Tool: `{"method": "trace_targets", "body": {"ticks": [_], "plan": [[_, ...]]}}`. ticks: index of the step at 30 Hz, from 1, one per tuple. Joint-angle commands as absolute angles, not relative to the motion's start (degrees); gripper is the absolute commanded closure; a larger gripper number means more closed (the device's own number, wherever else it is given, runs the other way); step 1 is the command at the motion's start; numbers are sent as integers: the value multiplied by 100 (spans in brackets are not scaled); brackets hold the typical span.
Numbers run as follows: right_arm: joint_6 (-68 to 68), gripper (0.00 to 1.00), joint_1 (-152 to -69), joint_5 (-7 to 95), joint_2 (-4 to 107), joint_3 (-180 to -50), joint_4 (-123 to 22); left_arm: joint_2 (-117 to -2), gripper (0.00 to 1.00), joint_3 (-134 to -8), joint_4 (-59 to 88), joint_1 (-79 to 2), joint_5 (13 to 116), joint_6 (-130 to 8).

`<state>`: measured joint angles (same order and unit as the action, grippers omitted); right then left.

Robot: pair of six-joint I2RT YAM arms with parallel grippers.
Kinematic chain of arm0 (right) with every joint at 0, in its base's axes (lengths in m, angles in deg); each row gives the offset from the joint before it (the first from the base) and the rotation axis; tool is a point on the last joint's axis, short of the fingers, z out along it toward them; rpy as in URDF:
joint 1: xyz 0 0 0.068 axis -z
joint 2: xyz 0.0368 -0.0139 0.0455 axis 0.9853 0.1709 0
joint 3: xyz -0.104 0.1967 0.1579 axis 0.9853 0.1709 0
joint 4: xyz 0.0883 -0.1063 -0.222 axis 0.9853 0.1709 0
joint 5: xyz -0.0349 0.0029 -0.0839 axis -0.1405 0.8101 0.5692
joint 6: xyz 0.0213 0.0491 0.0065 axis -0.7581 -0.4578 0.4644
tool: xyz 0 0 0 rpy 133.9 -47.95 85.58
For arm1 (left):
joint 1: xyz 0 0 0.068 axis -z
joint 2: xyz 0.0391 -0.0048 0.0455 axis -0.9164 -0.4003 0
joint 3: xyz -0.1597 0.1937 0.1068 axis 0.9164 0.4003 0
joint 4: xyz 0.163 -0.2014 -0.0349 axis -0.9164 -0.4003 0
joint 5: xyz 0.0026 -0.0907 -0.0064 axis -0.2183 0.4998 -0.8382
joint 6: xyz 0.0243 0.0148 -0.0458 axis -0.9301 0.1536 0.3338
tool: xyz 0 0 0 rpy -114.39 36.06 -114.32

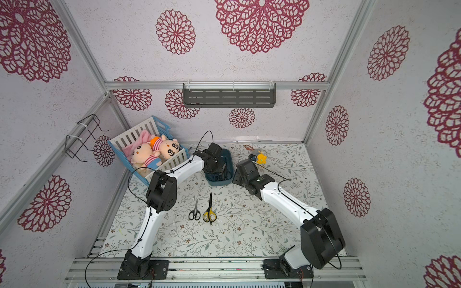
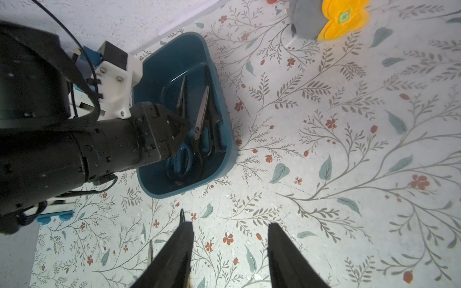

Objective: Take the scissors out of the storage box
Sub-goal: Pick up the scissors from the storage box.

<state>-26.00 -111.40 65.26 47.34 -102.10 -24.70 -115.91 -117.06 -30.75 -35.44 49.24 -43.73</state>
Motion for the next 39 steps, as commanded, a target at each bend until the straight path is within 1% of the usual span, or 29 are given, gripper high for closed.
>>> {"method": "trace_targets", "body": {"ticks": [1, 3, 5, 8, 9, 14, 18, 20, 23, 27, 30, 33, 39], "plan": [[-2450, 48, -11097, 6465, 4780, -10396, -2616, -11797, 75, -11625, -2991, -3582, 5048, -4447], [-2430, 48, -11095, 6457, 4808, -10432, -2608, -11856, 79, -11626, -2979, -3587, 5048, -4441], [-2407, 48, -11086, 6455, 4826, -10473, -2591, -11870, 85, -11624, -2950, -3599, 5077, -4439], [-2372, 49, -11071, 6481, 4826, -10486, -2575, -11785, 99, -11595, -2902, -3599, 5148, -4448], [-2365, 49, -11055, 6483, 4823, -10486, -2573, -11729, 100, -11590, -2893, -3596, 5150, -4456], [-2327, 49, -10941, 6438, 4783, -10495, -2640, -11222, 100, -11504, -2885, -3607, 5123, -4483], [-2219, 49, -10775, 6322, 4823, -10644, -2744, -10224, 100, -11080, -2680, -3582, 5211, -4426], [-2170, 48, -10707, 6163, 4923, -10772, -2844, -9662, 100, -10658, -2411, -3521, 5274, -4378], [-2122, 48, -10632, 5860, 5122, -10969, -3137, -8994, 100, -9712, -1908, -3395, 5407, -4288], [-2160, 47, -10628, 5135, 5384, -11133, -3795, -8192, 100, -8410, -801, -3204, 5724, -4100], [-2317, 47, -10708, 4822, 5424, -11082, -4275, -7797, 100, -7704, 31, -3045, 6008, -3940], [-2426, 47, -10757, 4671, 5402, -10930, -4490, -7562, 100, -7355, 501, -2889, 6090, -3894], [-2624, 47, -10776, 4549, 5240, -10334, -4760, -7448, 100, -7327, 695, -2775, 6238, -3824]]}}
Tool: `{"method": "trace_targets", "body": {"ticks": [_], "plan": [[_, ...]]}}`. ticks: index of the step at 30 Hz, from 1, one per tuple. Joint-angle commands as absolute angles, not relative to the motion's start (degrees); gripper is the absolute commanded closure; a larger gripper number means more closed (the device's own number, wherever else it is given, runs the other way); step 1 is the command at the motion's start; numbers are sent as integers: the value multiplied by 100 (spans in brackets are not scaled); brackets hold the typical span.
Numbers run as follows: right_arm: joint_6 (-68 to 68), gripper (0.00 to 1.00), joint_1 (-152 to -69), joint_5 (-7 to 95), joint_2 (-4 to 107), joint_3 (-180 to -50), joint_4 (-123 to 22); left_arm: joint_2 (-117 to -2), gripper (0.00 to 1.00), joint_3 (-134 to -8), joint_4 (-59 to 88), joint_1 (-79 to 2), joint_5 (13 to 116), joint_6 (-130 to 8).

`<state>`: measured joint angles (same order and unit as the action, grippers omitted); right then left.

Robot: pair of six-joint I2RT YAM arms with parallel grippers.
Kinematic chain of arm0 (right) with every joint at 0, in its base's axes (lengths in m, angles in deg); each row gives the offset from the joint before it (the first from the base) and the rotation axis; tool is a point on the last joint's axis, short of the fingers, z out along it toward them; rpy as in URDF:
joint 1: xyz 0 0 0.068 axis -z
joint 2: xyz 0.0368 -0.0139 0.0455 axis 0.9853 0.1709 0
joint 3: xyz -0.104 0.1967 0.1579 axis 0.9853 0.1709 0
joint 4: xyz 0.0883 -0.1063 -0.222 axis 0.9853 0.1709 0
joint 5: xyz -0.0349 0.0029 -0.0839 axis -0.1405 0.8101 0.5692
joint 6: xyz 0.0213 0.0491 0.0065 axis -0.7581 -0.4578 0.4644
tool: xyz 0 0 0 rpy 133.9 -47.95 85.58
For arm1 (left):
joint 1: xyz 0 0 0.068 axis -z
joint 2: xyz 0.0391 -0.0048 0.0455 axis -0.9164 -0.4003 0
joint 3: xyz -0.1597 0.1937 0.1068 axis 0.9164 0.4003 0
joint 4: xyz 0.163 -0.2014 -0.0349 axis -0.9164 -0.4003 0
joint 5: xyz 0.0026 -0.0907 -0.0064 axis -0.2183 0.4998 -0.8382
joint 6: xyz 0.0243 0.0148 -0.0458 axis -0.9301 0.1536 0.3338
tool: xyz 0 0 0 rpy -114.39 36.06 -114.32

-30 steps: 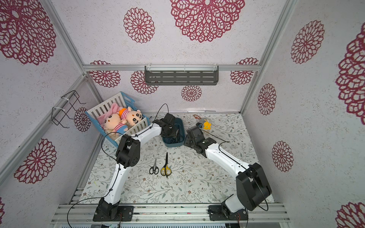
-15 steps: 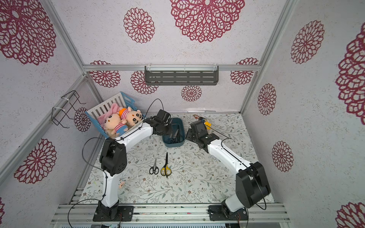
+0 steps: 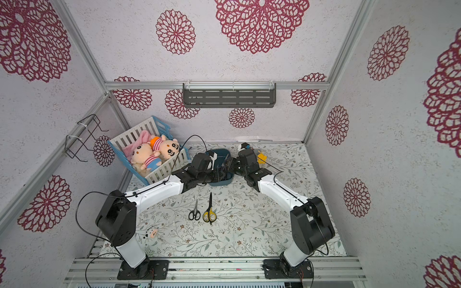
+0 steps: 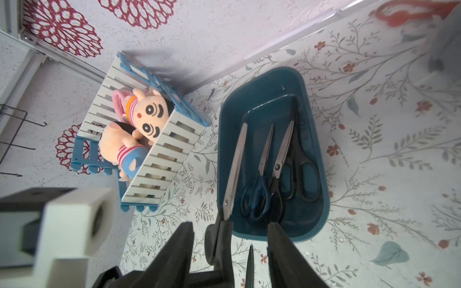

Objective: Take the scissors out of the storage box
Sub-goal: Pick up the scissors from the storage box, then place the scissors at the center of the board.

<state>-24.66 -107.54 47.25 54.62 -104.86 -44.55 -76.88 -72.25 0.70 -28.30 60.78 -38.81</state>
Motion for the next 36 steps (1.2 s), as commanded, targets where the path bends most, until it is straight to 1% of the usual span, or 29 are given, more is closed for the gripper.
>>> {"method": "trace_targets", "body": {"ticks": [1, 6, 9, 12, 16, 18, 23, 25, 26, 28, 31, 32, 33, 34, 36], "plan": [[-2618, 47, -10769, 4540, 5254, -10315, -4729, -7445, 100, -7327, 719, -2756, 6261, -3830], [-2613, 48, -10771, 4471, 5272, -10282, -4922, -7445, 100, -7421, 656, -2617, 6446, -3944], [-2502, 55, -10773, 4411, 5325, -10388, -4896, -7454, 100, -7434, 605, -2563, 6517, -3989], [-2398, 59, -10775, 4307, 5340, -10426, -4821, -7428, 100, -7413, 646, -2545, 6488, -3974], [-2384, 72, -10771, 4251, 5311, -10350, -4726, -7364, 100, -7407, 697, -2536, 6413, -3953], [-2393, 74, -10769, 4113, 5309, -10279, -4773, -7345, 100, -7398, 734, -2536, 6445, -3971], [-2518, 94, -10742, 4031, 5262, -10144, -4875, -7260, 100, -7298, 748, -2536, 6371, -3940], [-2536, 100, -10707, 4000, 5247, -10122, -4875, -7220, 100, -7225, 782, -2531, 6345, -3931], [-2529, 100, -10681, 3976, 5242, -10134, -4875, -7200, 93, -7206, 783, -2531, 6328, -3938], [-2499, 100, -10617, 3961, 5233, -10143, -4868, -7173, 71, -7195, 707, -2539, 6255, -3911], [-2325, 100, -10493, 3961, 5263, -10242, -4694, -7087, 36, -7217, 446, -2536, 6124, -3865], [-2206, 100, -10431, 3915, 5273, -10286, -4603, -7012, 21, -7196, 355, -2543, 6117, -3856], [-2077, 100, -10391, 3849, 5274, -10330, -4494, -6928, 14, -7135, 309, -2552, 6100, -3829], [-1926, 100, -10340, 3783, 5268, -10369, -4315, -6808, 11, -7037, 276, -2561, 6013, -3810], [-1615, 100, -10328, 3650, 5154, -10324, -4009, -6555, 11, -6788, 184, -2608, 5852, -3780]]}}
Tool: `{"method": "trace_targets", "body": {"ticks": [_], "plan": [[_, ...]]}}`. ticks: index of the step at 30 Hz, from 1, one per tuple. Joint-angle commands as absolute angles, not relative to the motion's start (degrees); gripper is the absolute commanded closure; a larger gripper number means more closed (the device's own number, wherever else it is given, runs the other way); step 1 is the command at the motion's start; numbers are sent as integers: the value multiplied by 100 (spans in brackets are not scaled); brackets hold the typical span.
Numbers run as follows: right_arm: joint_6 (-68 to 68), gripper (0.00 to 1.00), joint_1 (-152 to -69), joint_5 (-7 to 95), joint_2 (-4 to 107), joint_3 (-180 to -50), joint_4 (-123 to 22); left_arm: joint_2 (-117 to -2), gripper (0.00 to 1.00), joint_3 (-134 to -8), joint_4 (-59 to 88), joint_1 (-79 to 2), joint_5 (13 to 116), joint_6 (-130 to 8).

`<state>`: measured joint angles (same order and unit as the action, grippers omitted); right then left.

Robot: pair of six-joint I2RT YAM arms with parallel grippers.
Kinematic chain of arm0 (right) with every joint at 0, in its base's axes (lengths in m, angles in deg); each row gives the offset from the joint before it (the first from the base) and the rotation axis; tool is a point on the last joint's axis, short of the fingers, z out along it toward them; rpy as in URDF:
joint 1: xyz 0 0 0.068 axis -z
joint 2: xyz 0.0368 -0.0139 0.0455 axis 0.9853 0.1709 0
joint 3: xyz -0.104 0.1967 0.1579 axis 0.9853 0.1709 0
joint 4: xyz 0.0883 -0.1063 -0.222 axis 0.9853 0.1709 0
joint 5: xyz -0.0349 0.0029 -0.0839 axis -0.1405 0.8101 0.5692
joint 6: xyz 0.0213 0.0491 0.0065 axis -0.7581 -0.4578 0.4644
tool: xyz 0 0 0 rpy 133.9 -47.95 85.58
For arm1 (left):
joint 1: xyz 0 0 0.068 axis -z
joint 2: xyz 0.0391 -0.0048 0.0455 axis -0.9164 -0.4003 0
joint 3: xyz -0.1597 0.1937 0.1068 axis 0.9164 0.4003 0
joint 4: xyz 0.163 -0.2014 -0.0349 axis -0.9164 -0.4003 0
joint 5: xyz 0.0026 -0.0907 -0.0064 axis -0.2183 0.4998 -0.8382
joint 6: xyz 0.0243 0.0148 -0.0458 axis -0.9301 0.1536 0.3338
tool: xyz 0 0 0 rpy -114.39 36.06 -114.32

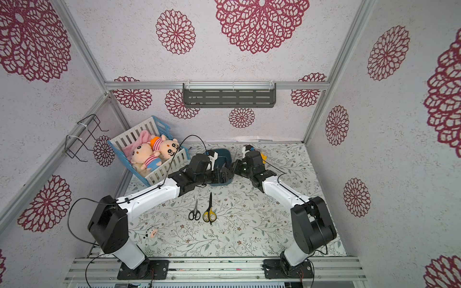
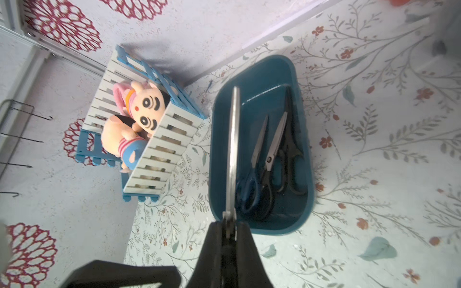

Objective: Take the scissors out of the storage box
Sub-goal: Place the scissors at the center of the board.

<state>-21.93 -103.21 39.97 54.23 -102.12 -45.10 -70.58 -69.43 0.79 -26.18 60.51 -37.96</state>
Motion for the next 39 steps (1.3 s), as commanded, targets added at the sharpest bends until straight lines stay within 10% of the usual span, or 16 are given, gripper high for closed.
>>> {"method": "trace_targets", "body": {"ticks": [1, 11, 39], "plan": [[-1500, 100, -10329, 3513, 5062, -10239, -3838, -6423, 10, -6655, 98, -2646, 5721, -3790], [-1772, 100, -10875, 2846, 3812, -8267, -3874, -5955, 2, -6428, -1425, -3669, 4379, -3780], [-2423, 100, -11444, 3270, 5437, -7654, -5763, -6037, 3, -6453, -1734, -3744, 3902, -3776]]}}
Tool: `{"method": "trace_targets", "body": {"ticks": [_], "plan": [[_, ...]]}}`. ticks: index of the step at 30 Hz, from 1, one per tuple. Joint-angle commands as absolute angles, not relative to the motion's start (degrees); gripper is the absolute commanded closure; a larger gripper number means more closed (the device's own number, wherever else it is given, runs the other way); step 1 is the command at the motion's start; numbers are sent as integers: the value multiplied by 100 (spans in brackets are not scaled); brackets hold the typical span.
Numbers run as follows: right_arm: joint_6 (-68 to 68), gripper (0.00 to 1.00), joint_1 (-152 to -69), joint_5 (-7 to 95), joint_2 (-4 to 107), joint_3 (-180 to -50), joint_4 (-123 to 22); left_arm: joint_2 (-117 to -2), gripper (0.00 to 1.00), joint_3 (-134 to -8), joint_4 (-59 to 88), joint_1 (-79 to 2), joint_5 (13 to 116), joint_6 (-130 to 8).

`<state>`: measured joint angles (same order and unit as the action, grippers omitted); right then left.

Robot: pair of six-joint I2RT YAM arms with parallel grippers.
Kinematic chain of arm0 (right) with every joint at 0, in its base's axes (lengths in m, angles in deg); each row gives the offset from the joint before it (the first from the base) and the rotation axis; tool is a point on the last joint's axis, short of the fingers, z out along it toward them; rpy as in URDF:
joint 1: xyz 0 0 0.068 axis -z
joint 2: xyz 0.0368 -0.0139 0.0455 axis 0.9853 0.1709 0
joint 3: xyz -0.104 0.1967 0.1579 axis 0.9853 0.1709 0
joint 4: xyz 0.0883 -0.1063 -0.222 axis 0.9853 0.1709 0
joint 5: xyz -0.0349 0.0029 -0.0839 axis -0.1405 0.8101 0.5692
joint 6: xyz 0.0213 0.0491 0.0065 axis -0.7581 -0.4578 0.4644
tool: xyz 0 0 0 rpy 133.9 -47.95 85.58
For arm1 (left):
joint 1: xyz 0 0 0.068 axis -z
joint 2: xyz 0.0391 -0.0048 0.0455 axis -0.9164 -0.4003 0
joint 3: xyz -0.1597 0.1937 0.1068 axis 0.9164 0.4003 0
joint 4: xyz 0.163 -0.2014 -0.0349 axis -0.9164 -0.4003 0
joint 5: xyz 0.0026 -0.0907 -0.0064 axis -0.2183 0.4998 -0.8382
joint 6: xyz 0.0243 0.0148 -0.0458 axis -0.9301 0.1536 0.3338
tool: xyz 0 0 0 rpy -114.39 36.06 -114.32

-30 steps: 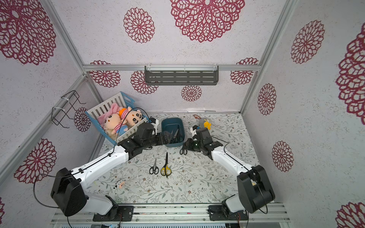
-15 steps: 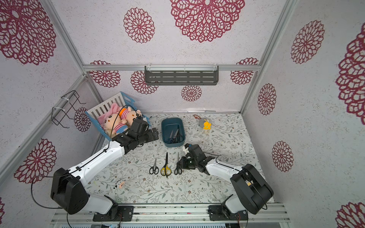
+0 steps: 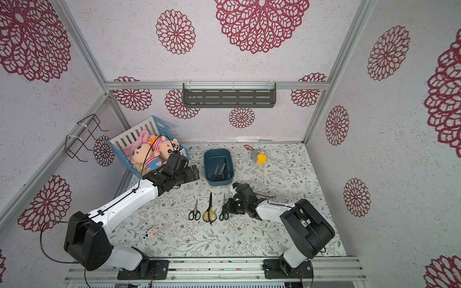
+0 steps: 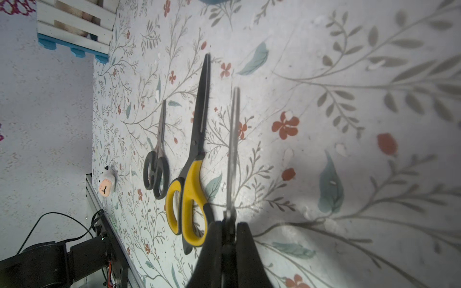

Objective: Take the scissors out of the storage box
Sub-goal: Place the scissors at the center of the board.

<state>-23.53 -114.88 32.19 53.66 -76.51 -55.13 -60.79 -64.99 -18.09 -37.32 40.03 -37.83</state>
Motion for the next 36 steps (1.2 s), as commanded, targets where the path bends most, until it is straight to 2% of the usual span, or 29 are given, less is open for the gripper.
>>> {"method": "trace_targets", "body": {"ticks": [1, 8, 22, 32, 34, 36], "plan": [[-2429, 100, -11444, 3245, 5486, -7668, -5783, -6042, 3, -6446, -1715, -3751, 3869, -3765], [-2411, 94, -11358, 3467, 5667, -7622, -5462, -6083, 3, -6475, -1635, -3759, 3781, -3730], [-2299, 71, -11313, 3601, 5753, -7589, -5324, -6122, 3, -6503, -1591, -3769, 3741, -3727], [-2051, 69, -11313, 3976, 5497, -7891, -4838, -6386, 2, -6763, -1648, -3764, 3812, -3883], [-1968, 63, -11279, 4171, 5266, -8140, -4621, -6693, 0, -7100, -1797, -3682, 3791, -4141], [-1914, 57, -11206, 4273, 5046, -8387, -4394, -7119, 4, -7571, -1979, -3592, 3814, -4299]]}}
